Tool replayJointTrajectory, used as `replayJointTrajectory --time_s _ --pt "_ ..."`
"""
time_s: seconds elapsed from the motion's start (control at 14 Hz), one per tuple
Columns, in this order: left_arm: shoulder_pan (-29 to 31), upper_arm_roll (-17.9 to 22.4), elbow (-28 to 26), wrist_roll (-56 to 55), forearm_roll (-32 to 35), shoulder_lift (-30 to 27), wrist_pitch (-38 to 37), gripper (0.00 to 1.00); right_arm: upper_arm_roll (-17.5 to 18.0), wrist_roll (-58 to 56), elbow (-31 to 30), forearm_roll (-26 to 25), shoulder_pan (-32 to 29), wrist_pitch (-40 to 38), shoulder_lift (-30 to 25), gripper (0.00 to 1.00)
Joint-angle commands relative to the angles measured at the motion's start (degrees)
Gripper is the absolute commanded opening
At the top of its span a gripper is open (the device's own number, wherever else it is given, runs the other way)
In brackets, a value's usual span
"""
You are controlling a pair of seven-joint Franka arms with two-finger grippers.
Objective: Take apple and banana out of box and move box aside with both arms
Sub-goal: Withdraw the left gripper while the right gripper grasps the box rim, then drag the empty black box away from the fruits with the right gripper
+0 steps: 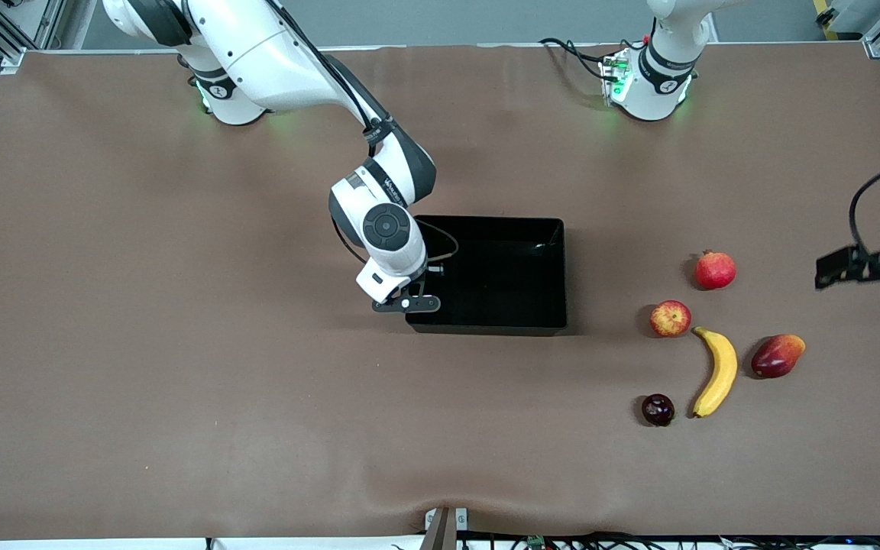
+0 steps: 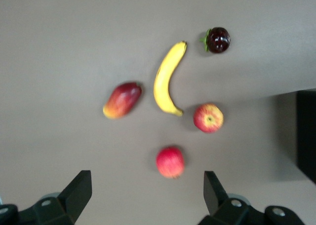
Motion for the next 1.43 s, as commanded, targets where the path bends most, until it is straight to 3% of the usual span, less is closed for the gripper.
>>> replayJointTrajectory --time_s 0.0,0.36,0.79,1.08,1.36 --pt "0.0 -0.69 -1.93 -5.99 -1.94 -5.26 -4.44 1.0 -0.37 2.28 -0.05 -0.77 0.0 -0.17 -0.99 0.0" --pt "0.88 -0.26 -1.31 -6.09 -4.76 -7.73 -8.05 1.0 -0.63 2.55 -0.05 -0.68 -3.6 -1.48 -5.63 0.0" --pt "-0.69 1.41 -1.57 -6.53 -4.76 -13.17 -8.94 1.0 -0.63 0.88 -0.05 -0.77 -11.94 -9.74 -13.72 0.0" --pt "-13.51 13.87 -3.06 -10.2 -7.82 -16.25 -13.07 1.0 -0.54 -7.02 -2.93 -0.68 -19.15 -14.41 -17.41 0.0" --pt "-18.8 17.66 -7.02 -10.84 -7.84 -19.77 -12.98 1.0 -0.63 -14.84 -10.05 -0.77 -26.44 -13.88 -21.72 0.0"
